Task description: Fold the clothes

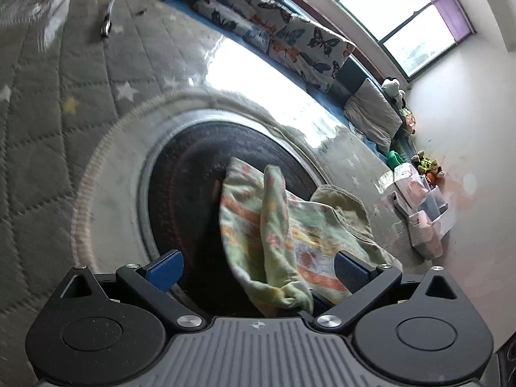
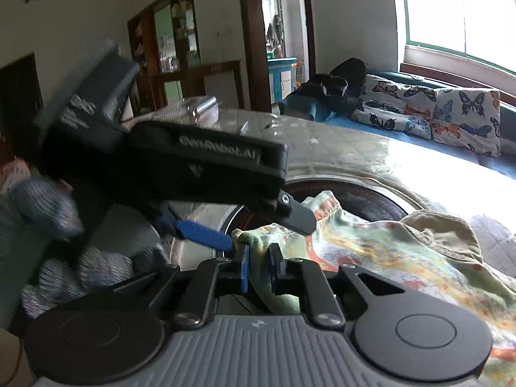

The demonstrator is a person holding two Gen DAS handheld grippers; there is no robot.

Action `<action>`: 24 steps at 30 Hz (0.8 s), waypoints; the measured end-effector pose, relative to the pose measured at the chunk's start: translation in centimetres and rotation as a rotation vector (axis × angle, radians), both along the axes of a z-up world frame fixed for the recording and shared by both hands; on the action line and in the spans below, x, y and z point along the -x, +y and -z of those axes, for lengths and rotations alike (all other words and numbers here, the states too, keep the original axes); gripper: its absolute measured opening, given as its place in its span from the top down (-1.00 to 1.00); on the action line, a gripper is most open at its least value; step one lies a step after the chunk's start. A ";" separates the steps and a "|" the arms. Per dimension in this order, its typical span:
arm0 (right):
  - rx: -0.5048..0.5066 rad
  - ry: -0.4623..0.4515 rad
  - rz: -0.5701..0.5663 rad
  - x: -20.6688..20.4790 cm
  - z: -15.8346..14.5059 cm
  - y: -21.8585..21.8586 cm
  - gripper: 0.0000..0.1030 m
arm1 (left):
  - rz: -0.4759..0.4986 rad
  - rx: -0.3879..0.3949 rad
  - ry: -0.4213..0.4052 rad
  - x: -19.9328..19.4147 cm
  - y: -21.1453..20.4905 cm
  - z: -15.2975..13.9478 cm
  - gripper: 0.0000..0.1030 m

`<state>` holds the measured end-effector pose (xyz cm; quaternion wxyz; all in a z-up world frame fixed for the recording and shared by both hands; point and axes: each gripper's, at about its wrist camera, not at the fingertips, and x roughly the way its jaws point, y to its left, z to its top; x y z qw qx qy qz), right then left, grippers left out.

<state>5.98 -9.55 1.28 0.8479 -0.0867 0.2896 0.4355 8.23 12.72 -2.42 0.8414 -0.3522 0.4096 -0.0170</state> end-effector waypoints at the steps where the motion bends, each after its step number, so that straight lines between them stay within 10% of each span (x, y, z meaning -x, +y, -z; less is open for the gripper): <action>1: -0.004 0.001 -0.001 0.0 0.0 -0.1 0.79 | 0.000 0.018 0.008 -0.2 -0.1 0.2 -0.94; 12: -0.045 0.018 -0.016 -0.1 -0.2 -1.6 0.79 | 0.013 0.132 0.046 -1.4 -0.8 1.4 0.17; 24: -0.073 0.035 0.056 -0.2 -0.2 -4.7 0.66 | -0.004 0.135 0.056 -1.1 -0.5 2.0 0.61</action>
